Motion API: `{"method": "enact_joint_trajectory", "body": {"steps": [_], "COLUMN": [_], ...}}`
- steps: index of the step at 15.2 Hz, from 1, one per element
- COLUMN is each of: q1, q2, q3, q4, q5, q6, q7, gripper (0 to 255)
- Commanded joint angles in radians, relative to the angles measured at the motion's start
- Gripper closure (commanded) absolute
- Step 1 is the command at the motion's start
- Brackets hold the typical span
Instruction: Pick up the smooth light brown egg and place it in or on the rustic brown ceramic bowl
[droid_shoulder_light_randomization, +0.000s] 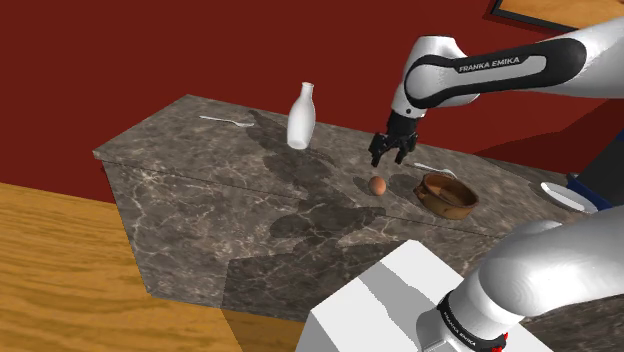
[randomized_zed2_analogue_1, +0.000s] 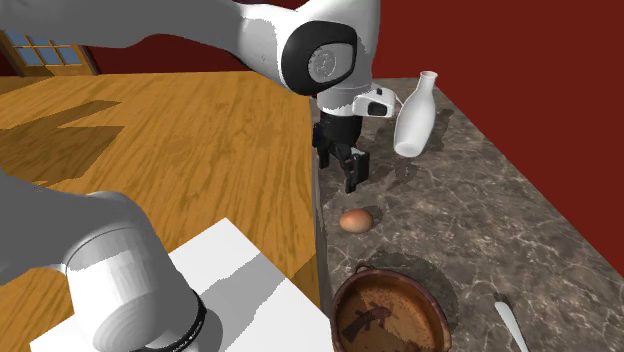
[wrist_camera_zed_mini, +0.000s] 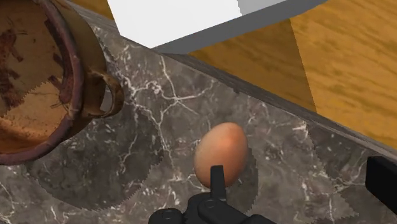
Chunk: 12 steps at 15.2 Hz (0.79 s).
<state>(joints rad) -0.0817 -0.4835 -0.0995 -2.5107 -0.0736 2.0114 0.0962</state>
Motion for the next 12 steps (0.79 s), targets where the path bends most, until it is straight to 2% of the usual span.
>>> {"method": "enact_joint_trajectory", "body": {"steps": [1,7,12], "q1": [-0.013,-0.048,-0.049], "q2": [0.066,0.257,0.299], "q3": [-0.016,-0.064,-0.068], "q4": [0.001,0.022,-0.012], "q5": [-0.005,-0.009,-0.007], "q6": [0.059,0.211,0.286], "q7": [0.003,0.002,-0.001], "gripper": [0,0,0]}}
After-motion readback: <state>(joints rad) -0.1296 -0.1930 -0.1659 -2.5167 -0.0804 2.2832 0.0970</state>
